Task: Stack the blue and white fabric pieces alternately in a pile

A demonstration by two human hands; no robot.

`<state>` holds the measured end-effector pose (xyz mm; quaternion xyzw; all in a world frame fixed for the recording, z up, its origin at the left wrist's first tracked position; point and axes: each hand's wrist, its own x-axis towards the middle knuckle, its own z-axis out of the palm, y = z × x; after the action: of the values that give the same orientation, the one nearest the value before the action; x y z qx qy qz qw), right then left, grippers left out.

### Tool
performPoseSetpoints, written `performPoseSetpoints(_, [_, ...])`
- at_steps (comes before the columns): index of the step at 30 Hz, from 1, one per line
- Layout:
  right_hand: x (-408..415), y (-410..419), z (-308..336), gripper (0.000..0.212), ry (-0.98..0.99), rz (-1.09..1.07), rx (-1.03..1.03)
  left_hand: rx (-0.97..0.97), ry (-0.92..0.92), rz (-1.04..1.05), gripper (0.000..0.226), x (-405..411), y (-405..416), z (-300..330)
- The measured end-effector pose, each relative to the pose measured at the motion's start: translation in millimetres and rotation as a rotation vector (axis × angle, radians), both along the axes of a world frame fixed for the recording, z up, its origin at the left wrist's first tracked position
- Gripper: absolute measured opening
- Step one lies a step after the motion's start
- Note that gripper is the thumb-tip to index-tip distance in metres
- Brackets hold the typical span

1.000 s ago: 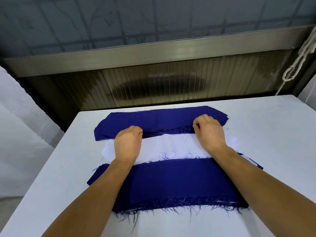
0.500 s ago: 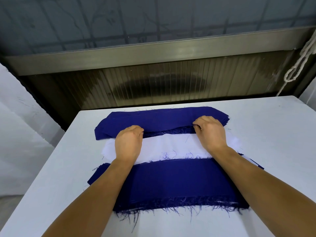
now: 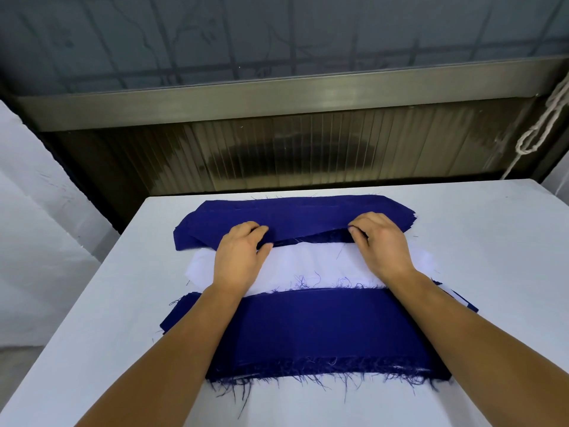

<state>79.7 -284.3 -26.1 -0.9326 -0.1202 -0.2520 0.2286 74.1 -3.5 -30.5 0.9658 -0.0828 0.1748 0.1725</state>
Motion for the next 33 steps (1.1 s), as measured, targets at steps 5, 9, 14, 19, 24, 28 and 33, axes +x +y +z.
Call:
performPoseSetpoints(5, [-2.8,0.5,2.6,0.013,0.008,-0.021,0.039,-0.036,-0.061,-0.005,0.025,-0.5,1.0,0.3])
performPoseSetpoints(9, [-4.5,0.6,3.5,0.014,-0.018,-0.008,0.039,-0.090,-0.121,0.008,0.020,-2.4,-1.4,4.4])
performPoseSetpoints(14, [-6.8,3.1,7.4,0.016,-0.045,0.046,-0.003,-0.063,-0.099,0.067,0.019,-3.0,1.1,6.4])
performPoseSetpoints(19, [-22.5,7.1,23.1,0.017,-0.060,0.125,-0.123,-0.080,-0.082,0.093,0.024,-6.0,12.7,10.7])
performPoseSetpoints(24, [-57.1,1.1,46.2,0.011,-0.048,0.116,-0.190,0.017,-0.227,0.026,0.017,-26.6,39.3,34.4])
performPoseSetpoints(28, [-86.8,-4.8,62.6,0.006,0.087,0.114,-0.162,0.092,-0.255,-0.044,0.016,-62.0,59.3,59.1])
performPoseSetpoints(33, [-119.7,-18.0,75.0,0.007,0.376,0.202,-0.013,-0.026,0.029,-0.160,0.014,-112.3,86.1,88.7])
